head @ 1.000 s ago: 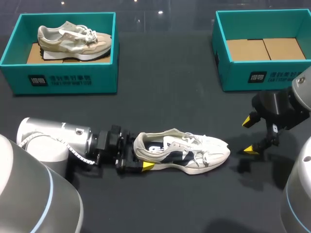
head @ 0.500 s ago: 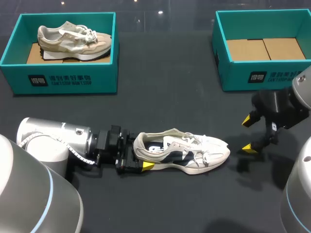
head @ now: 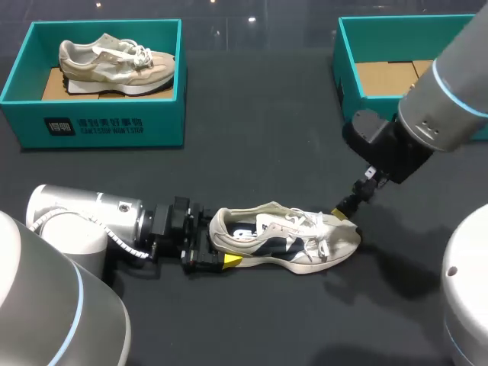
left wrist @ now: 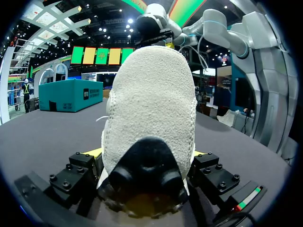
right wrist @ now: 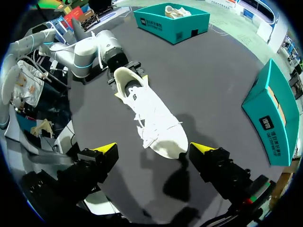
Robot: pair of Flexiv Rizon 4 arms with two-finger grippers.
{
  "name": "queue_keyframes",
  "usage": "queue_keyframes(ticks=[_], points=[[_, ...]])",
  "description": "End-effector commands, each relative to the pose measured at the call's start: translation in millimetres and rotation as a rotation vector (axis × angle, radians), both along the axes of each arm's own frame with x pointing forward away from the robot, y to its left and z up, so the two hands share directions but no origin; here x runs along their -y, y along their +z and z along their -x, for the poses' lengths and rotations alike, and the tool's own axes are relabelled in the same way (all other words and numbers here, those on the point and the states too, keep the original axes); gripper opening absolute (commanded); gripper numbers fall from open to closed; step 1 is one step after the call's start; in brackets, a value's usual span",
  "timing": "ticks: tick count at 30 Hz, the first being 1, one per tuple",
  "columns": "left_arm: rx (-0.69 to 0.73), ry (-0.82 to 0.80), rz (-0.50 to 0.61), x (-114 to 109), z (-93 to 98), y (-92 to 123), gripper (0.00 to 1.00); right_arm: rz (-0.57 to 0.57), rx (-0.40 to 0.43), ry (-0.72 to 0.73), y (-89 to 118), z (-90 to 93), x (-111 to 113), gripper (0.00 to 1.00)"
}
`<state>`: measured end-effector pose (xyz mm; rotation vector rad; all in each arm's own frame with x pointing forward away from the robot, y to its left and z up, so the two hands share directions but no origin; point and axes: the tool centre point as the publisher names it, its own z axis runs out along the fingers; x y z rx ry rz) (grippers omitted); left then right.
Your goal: Take the shoe out of the shoebox, open the shoe tongue, remove and reinsert the insole, then place the shoe into the shoebox
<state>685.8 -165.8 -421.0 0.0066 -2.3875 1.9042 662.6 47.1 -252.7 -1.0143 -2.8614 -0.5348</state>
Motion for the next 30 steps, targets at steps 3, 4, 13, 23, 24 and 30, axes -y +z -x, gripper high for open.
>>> queue_keyframes(ticks=[3, 4, 13, 23, 24, 30], points=[[0.001, 0.001, 0.0, -1, -0.5, -1, 0.0, 0.229, -0.124, -0.288, 3, -1.0, -7, 1.0], [0.001, 0.001, 0.0, -1, -0.5, -1, 0.0, 0.224, -0.101, -0.369, 4, -1.0, -12, 1.0], [0.001, 0.001, 0.0, -1, -0.5, -1, 0.0, 0.428, -0.109, -0.907, 0, 18.7, -66, 1.0], [0.001, 0.001, 0.0, -1, -0.5, -1, 0.0, 0.477, -0.127, -0.994, -10, 24.2, -89, 1.0], [0.001, 0.001, 0.0, -1, -0.5, -1, 0.0, 0.477, -0.127, -0.994, -10, 24.2, -89, 1.0], [0.001, 0.001, 0.0, -1, -0.5, -1, 0.0, 0.507, -0.092, -1.123, -11, 22.0, -100, 1.0]])
